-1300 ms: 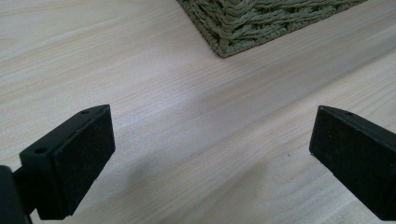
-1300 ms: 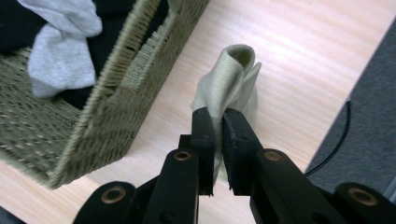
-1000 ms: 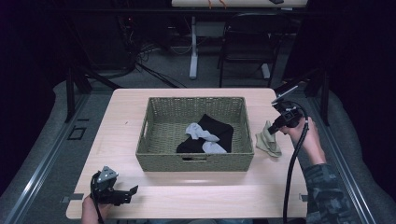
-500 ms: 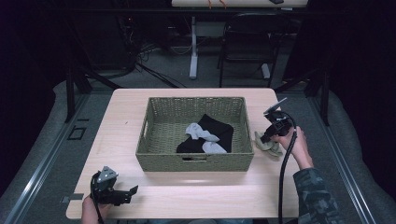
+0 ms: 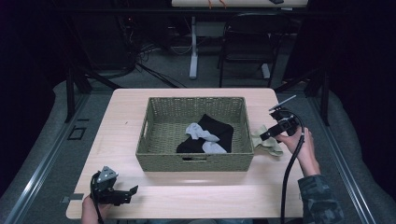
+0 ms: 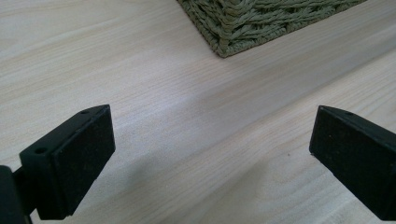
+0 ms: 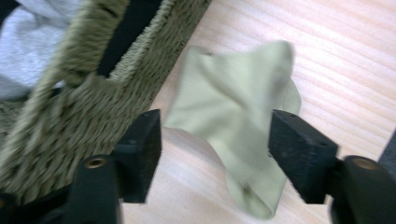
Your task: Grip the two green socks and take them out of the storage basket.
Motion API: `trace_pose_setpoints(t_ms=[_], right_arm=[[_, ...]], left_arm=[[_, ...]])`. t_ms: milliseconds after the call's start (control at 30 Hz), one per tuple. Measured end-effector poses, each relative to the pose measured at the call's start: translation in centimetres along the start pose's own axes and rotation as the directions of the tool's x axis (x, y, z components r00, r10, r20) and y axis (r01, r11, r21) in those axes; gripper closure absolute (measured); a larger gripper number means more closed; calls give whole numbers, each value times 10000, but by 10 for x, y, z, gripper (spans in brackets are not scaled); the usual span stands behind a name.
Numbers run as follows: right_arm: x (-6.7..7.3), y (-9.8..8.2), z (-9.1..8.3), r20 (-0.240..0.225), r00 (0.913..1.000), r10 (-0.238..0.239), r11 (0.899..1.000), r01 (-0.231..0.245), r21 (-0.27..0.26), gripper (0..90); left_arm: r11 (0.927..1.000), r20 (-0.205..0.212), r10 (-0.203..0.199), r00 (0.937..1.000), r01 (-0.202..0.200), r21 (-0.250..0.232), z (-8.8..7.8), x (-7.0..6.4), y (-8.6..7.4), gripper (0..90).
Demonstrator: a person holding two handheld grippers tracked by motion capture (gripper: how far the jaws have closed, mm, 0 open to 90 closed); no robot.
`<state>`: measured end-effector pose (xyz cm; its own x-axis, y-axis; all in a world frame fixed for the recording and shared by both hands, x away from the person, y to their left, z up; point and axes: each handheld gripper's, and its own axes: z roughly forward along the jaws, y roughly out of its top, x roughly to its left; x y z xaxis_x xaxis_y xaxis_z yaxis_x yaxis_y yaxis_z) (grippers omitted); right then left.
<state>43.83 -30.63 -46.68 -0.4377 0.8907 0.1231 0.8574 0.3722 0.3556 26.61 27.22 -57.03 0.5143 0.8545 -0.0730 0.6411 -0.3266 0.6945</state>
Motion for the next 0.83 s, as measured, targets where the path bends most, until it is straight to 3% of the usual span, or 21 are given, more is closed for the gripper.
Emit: trace_pose_setpoints(t_ms=[33,200,233,400,600,833], right_arm=[[0,-2,-4,-34,9999,-160,9998,161,77,281],[8,-24,-14,-42,9996,-278,9983,275,-513,180],[9,-33,-17,116,9987,-487,9975,492,-507,147],[11,-52,-18,207,9982,-557,9972,566,-486,92],[13,-82,-3,324,9986,-410,9983,423,-410,7],[12,-94,11,254,9992,-293,9993,299,-211,6]], left_arm=[[10000,1,2,10000,-2,11,0,0,0,2],[10000,-13,-10,10000,10,28,0,-1,0,1],[10000,-32,-3,10000,3,49,0,-1,0,1],[10000,-42,10,10000,-10,71,0,-1,1,1],[10000,-57,17,10000,-17,75,1,-1,1,1],[9999,4,106,9999,-106,71,2,-1,2,1]])
